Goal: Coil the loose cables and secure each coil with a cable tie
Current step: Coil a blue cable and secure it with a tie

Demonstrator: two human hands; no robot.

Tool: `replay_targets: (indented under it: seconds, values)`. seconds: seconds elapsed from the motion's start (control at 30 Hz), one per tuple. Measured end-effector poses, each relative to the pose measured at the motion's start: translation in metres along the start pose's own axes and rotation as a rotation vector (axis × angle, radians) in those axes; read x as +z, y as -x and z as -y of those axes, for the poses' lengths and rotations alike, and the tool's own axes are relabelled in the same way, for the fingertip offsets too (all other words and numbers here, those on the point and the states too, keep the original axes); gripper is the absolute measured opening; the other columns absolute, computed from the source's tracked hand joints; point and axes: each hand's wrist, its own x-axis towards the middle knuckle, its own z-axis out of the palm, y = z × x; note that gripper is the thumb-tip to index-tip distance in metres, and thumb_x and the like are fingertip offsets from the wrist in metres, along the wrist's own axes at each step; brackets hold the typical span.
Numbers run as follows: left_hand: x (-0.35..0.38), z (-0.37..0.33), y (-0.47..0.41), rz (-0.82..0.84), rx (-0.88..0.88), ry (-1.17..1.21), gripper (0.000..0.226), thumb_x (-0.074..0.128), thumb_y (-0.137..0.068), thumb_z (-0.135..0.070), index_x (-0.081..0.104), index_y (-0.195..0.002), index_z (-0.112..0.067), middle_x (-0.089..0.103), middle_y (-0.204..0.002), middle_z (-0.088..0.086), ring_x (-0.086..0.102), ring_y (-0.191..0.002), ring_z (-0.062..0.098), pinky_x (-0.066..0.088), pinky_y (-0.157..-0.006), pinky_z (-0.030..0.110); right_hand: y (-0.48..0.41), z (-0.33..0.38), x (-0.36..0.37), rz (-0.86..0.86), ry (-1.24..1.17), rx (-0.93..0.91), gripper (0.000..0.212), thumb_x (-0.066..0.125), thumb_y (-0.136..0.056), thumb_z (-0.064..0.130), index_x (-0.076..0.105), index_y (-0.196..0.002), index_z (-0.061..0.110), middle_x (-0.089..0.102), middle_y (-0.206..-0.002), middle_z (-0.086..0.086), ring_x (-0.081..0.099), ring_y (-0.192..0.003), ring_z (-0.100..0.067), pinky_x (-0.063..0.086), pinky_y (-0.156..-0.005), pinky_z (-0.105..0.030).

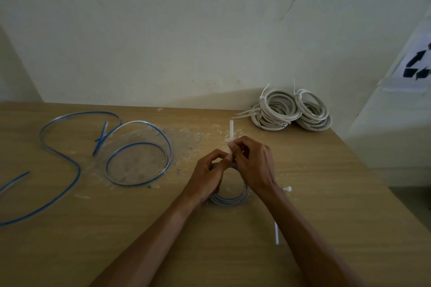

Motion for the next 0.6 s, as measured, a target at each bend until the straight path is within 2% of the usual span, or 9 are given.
replay_targets:
  seconds: [0.1,0.17,0.27,0.33,0.4,0.5,0.6]
  values:
    - [0.002,0.003,-0.001,0.069,-0.082,0.092,0.022,0.053,-0.103,-0.041,0.067,-0.097,-0.026,0.033,-0.054,-0.002,0.027,-0.045,0.012,0.026,-0.044,0.024,-0.002,-0.004,-0.003,0.032,-0.128,0.107,0.012,0.068,-0.094,0.020,0.075,-0.084,0.016,0.068,-0.064,0.013,0.065,-0.062,-0.001,0.049,-0.057,-0.017]
    - [0.004,0.006,-0.003,0.036,-0.070,0.072,0.023,0.052,-0.104,-0.042,0.067,-0.094,-0.028,0.034,-0.053,-0.002,0.029,-0.043,0.012,0.027,-0.044,0.023,-0.003,-0.005,-0.001,0.023,-0.155,0.133,0.012,0.069,-0.095,0.020,0.075,-0.085,0.016,0.069,-0.068,0.011,0.065,-0.063,-0.001,0.046,-0.057,-0.012]
    - [0.006,0.013,-0.007,-0.079,-0.014,0.042,0.029,0.049,-0.105,-0.043,0.070,-0.093,-0.025,0.036,-0.047,-0.006,0.032,-0.039,0.013,0.026,-0.043,0.024,0.001,-0.004,0.007,0.013,-0.130,0.097,0.015,0.065,-0.098,0.024,0.073,-0.089,0.016,0.069,-0.073,0.010,0.066,-0.066,-0.003,0.051,-0.059,-0.018]
    - [0.000,0.017,-0.009,-0.179,0.005,0.066,0.034,0.048,-0.105,-0.041,0.071,-0.094,-0.019,0.036,-0.046,-0.006,0.031,-0.038,0.014,0.025,-0.043,0.024,0.008,-0.001,0.012,0.071,-0.052,0.026,0.021,0.058,-0.102,0.030,0.072,-0.094,0.017,0.070,-0.074,0.009,0.066,-0.064,-0.004,0.054,-0.059,-0.025]
    - [-0.009,0.018,-0.012,-0.268,0.025,0.099,0.034,0.049,-0.106,-0.038,0.070,-0.088,-0.018,0.038,-0.047,-0.002,0.030,-0.039,0.016,0.024,-0.043,0.024,0.015,0.005,0.017,0.140,0.025,-0.067,0.023,0.056,-0.103,0.034,0.071,-0.110,0.019,0.073,-0.078,0.008,0.068,-0.063,-0.003,0.057,-0.059,-0.025]
    - [-0.020,0.015,-0.014,-0.324,0.011,0.191,0.033,0.052,-0.105,-0.036,0.069,-0.083,-0.018,0.035,-0.050,-0.001,0.028,-0.040,0.014,0.023,-0.042,0.022,0.019,0.014,0.019,0.204,0.054,-0.147,0.034,0.061,-0.100,0.034,0.062,-0.132,0.021,0.076,-0.088,0.005,0.070,-0.066,-0.005,0.058,-0.062,-0.023]
    - [-0.020,0.010,-0.014,-0.280,-0.008,0.219,0.035,0.051,-0.104,-0.039,0.069,-0.092,-0.012,0.033,-0.053,-0.002,0.030,-0.042,0.011,0.026,-0.041,0.022,0.013,0.019,0.010,0.281,-0.235,0.056,0.031,0.065,-0.098,0.029,0.062,-0.127,0.019,0.074,-0.080,-0.001,0.071,-0.056,-0.012,0.058,-0.054,-0.027]
